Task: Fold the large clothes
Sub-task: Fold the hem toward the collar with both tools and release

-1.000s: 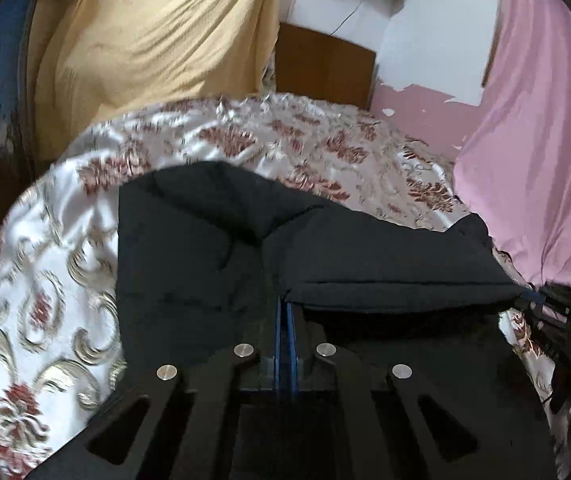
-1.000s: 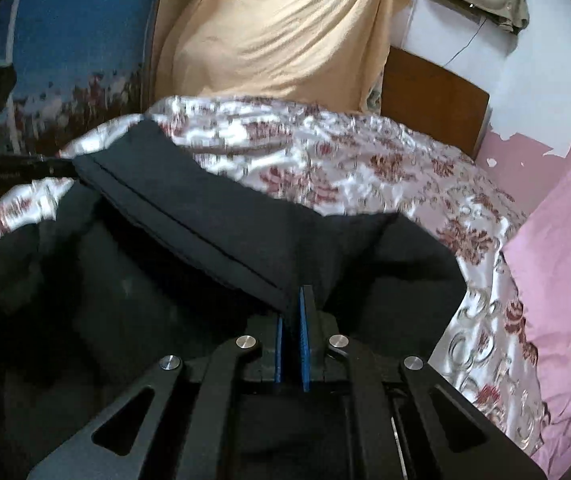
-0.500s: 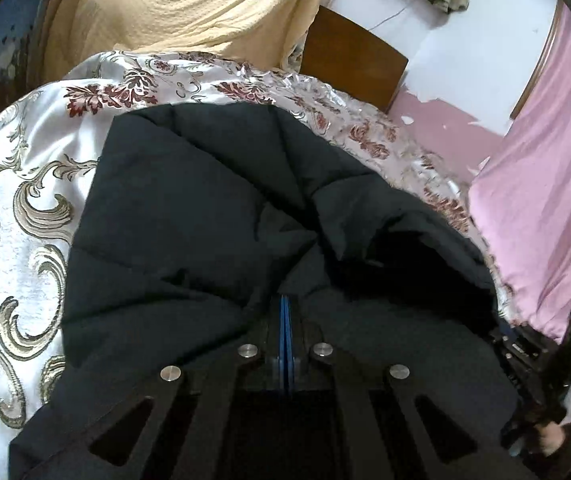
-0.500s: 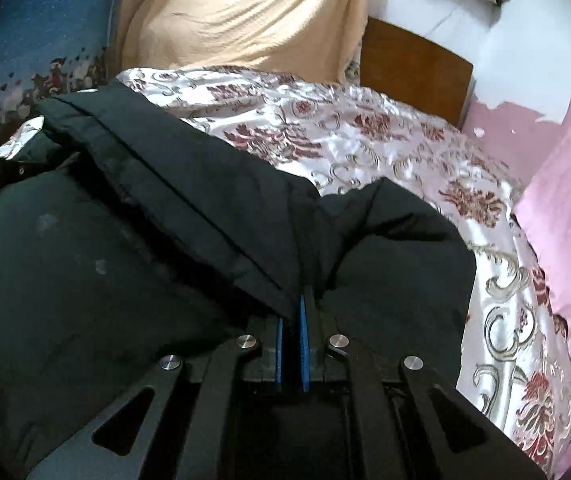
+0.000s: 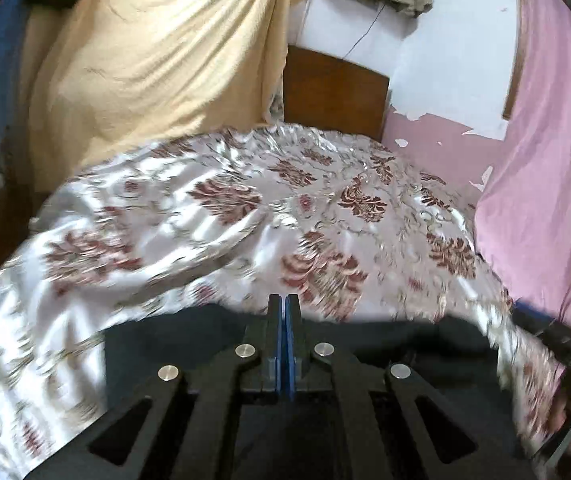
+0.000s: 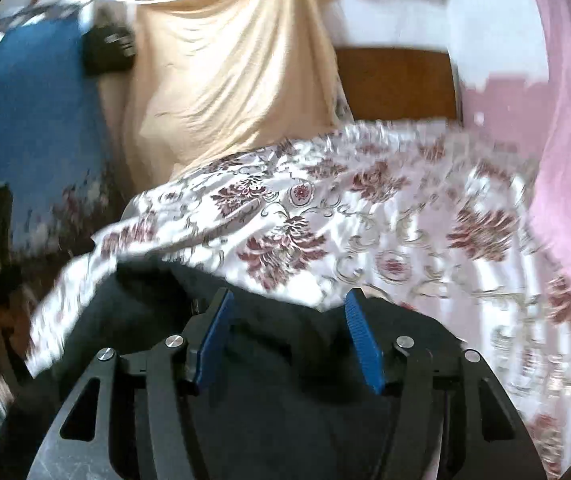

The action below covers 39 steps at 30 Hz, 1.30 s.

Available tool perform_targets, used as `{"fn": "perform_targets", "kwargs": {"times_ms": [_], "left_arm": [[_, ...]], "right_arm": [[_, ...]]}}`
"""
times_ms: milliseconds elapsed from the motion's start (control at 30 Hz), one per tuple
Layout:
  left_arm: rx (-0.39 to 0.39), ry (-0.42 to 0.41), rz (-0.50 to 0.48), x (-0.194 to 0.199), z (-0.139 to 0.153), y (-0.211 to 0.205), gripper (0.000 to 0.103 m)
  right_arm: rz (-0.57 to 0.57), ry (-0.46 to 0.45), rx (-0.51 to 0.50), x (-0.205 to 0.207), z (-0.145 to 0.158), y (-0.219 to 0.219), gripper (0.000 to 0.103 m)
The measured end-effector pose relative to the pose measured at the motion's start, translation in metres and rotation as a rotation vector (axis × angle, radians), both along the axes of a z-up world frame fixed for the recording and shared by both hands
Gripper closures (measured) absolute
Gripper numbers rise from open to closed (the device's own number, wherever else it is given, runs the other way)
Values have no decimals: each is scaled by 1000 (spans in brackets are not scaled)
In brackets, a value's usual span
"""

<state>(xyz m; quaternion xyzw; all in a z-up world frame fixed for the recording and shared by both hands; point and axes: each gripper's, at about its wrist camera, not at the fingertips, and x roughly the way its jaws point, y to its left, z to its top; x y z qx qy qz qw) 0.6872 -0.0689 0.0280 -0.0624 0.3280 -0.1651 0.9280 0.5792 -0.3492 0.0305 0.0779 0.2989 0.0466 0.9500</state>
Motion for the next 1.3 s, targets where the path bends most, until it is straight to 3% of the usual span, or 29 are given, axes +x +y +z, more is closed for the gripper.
{"fn": "perform_targets", "kwargs": {"times_ms": [33, 133, 267, 400, 500, 533, 600, 733, 833, 933, 1000, 1200, 1300], "left_arm": [[-32, 35, -10, 19, 0, -11, 100], [-77, 154, -83, 52, -13, -38, 100], [-68, 214, -255, 33, -39, -56, 100], [39, 225, -399, -8, -68, -58, 100], [143, 223, -474, -31, -86, -61, 100], [188, 217, -481, -36, -92, -64, 101], [197, 258, -460, -31, -103, -66, 100], [99, 383, -396, 1, -126, -63, 99], [24, 394, -387, 10, -143, -58, 99], [-81, 374, -369, 11, -159, -48, 98], [-81, 345, -371, 7, -156, -48, 98], [-96, 297, -316, -14, -130, -32, 99], [-56, 304, -269, -25, -117, -26, 100]], "right_arm": [[-8, 35, 45, 22, -4, 0, 74], [21, 168, 152, 72, -28, 6, 93], [154, 207, 90, 71, -51, 35, 95], [292, 261, -39, 38, -75, 57, 95], [323, 307, -165, 23, -91, 57, 97], [321, 321, -209, 20, -96, 55, 99], [316, 339, -257, 21, -106, 53, 103], [276, 399, -228, 48, -115, 44, 103], [267, 386, -189, 56, -129, 42, 103], [238, 338, -75, 56, -141, 29, 103], [216, 313, 7, 55, -148, 22, 103], [199, 260, 59, 33, -137, 13, 103], [168, 237, 75, 16, -122, 8, 100]]}}
